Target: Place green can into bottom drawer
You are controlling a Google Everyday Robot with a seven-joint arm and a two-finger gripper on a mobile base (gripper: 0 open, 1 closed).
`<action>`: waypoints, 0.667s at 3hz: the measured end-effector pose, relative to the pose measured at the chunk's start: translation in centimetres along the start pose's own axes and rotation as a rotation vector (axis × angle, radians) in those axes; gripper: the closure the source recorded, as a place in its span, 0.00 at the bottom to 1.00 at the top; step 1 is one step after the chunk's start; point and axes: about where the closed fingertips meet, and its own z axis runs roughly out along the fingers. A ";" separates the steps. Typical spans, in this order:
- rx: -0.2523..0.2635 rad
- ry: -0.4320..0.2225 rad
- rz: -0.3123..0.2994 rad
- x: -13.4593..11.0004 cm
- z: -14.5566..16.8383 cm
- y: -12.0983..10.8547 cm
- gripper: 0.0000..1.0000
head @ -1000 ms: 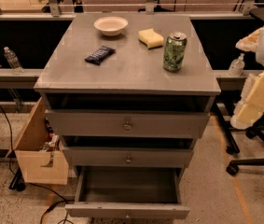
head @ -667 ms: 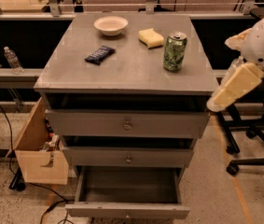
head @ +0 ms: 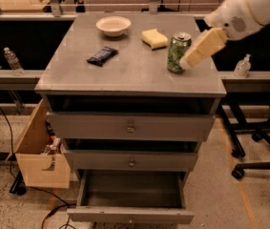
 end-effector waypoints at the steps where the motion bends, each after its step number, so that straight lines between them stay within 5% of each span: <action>1: -0.001 -0.036 -0.071 -4.8 1.0 -0.1 0.00; 2: -0.014 0.005 -0.088 -4.2 1.7 -0.2 0.00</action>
Offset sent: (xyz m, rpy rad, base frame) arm 0.0255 0.0346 0.0099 -0.1145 -0.0155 0.0926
